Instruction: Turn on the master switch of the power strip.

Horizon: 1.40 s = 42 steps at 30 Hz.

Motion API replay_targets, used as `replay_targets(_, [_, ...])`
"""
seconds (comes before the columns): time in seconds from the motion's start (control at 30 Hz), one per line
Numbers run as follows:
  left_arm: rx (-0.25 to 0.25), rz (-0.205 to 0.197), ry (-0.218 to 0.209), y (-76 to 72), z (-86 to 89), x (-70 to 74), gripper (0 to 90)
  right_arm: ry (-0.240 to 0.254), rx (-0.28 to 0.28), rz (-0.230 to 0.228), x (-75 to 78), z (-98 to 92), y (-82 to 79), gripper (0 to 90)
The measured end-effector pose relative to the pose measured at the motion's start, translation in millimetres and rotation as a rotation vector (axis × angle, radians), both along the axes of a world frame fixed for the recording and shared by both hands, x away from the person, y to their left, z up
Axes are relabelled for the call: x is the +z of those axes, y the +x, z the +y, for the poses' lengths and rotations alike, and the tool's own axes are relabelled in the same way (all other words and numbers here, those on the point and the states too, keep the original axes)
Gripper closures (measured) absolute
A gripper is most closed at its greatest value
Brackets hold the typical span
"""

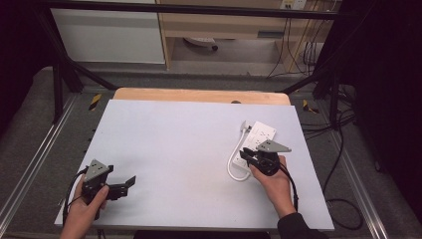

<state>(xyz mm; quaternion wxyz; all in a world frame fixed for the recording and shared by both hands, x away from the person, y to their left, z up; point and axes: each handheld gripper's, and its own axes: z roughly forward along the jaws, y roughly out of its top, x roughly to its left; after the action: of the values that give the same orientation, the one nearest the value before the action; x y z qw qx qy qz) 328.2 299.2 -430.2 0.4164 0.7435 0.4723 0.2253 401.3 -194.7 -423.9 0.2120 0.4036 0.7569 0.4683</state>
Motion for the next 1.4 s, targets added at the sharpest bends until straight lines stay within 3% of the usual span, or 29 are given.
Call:
replay_targets(0.37, [0.001,0.001,-0.004,-0.3,0.3,0.1,7.1,0.034,-0.045,0.027,7.1,-1.8,2.3,40.4])
replay_targets(0.83, [0.002,-0.001,-0.009,-0.7,1.6,0.6,7.1,0.061,-0.090,0.034,17.5,-3.7,3.8,9.0])
replay_targets(1.03, [0.005,-0.002,-0.012,-0.9,1.9,0.7,7.1,0.063,-0.097,0.048,21.7,-4.8,3.9,4.6])
replay_targets(1.13, [0.006,-0.001,-0.010,-0.9,1.8,0.4,7.1,0.054,-0.091,0.032,24.5,-4.1,2.8,3.5])
replay_targets(1.27, [0.008,0.001,-0.006,-0.9,1.8,0.4,7.1,0.034,-0.105,-0.021,26.2,-3.5,2.8,4.9])
replay_targets(1.4, [0.008,-0.001,-0.007,-1.6,2.2,0.6,7.1,0.031,-0.124,-0.018,26.9,-6.6,5.9,6.1])
